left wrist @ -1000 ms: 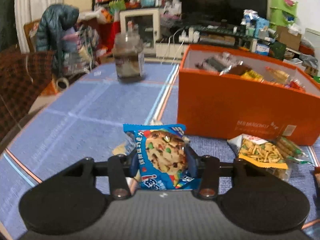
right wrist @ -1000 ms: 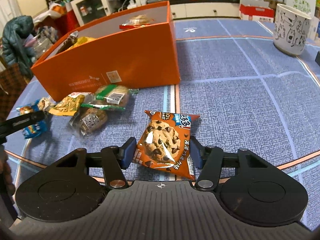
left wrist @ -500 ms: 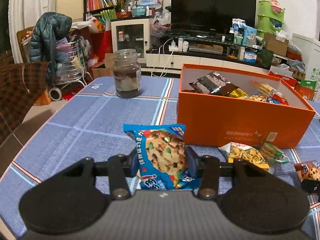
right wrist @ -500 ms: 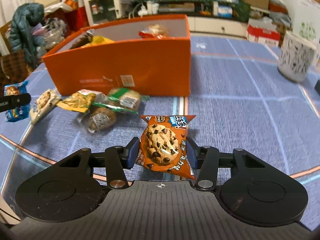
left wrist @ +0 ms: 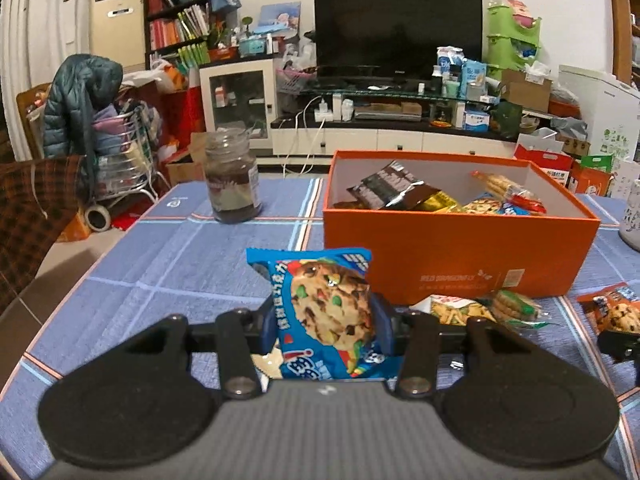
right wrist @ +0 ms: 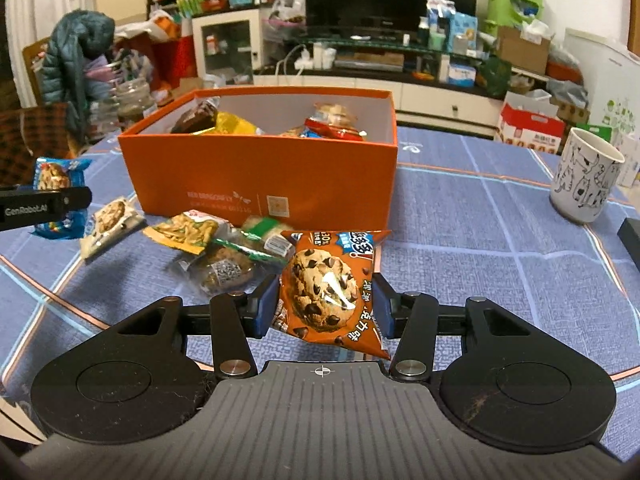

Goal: Organize snacks
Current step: 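Lift the blue and brown cookie packs over the orange box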

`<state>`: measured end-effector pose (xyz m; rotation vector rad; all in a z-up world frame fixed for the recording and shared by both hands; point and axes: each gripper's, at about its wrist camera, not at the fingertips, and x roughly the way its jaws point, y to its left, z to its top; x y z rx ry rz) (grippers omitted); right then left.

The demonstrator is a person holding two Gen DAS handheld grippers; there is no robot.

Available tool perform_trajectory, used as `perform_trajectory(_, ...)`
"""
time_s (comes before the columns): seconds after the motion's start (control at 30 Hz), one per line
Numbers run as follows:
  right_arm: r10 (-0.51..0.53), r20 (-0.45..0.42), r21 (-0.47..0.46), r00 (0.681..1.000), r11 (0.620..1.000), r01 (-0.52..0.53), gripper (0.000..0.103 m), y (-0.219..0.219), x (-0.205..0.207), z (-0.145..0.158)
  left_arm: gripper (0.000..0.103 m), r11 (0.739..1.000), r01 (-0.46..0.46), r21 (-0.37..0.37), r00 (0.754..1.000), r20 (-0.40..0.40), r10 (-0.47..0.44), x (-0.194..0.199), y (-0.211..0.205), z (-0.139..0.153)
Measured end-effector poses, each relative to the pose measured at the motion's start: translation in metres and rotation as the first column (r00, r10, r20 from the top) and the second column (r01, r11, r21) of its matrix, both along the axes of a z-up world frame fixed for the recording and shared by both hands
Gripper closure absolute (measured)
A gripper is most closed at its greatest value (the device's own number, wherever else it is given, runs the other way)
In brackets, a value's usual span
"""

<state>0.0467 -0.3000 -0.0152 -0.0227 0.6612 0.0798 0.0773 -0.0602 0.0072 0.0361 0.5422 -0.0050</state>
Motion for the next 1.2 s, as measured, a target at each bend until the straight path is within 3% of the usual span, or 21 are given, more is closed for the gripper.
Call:
perform_trajectory(0.3, 0.016, 0.015, 0.003, 1.000, 1.000, -0.016, 0.067, 0.004, -0.003, 0.002, 0.055, 0.996, 0.050, 0.073, 0.996, 0.069, -0.055, -0.012, -0.017, 0.012)
perform_trajectory(0.6, 0.020, 0.022, 0.009, 1.000, 1.000, -0.020, 0.067, 0.009, -0.003, 0.006, 0.055, 0.993, 0.051, 0.102, 0.998, -0.033, -0.048, -0.006, -0.020, 0.003)
perform_trajectory(0.73, 0.029, 0.031, 0.010, 0.999, 1.000, -0.029, 0.067, 0.014, -0.006, 0.011, 0.055, 0.996, 0.063, 0.070, 0.996, -0.065, -0.058, -0.006, -0.018, 0.001)
perform_trajectory(0.97, 0.038, 0.132, 0.078, 0.991, 0.996, -0.048, 0.067, 0.017, -0.014, 0.052, 0.055, 0.996, 0.084, 0.019, 0.996, -0.016, -0.084, -0.004, -0.015, 0.026)
perform_trajectory(1.1, 0.013, 0.204, 0.082, 0.979, 0.996, -0.031, 0.067, 0.009, 0.011, 0.088, 0.055, 0.994, 0.099, -0.055, 0.995, 0.003, -0.099, 0.024, -0.011, 0.055)
perform_trajectory(1.2, 0.012, 0.202, 0.107, 0.979, 0.994, -0.035, 0.067, 0.007, 0.055, 0.108, 0.056, 0.992, 0.072, -0.101, 0.997, -0.004, -0.073, 0.066, -0.017, 0.070)
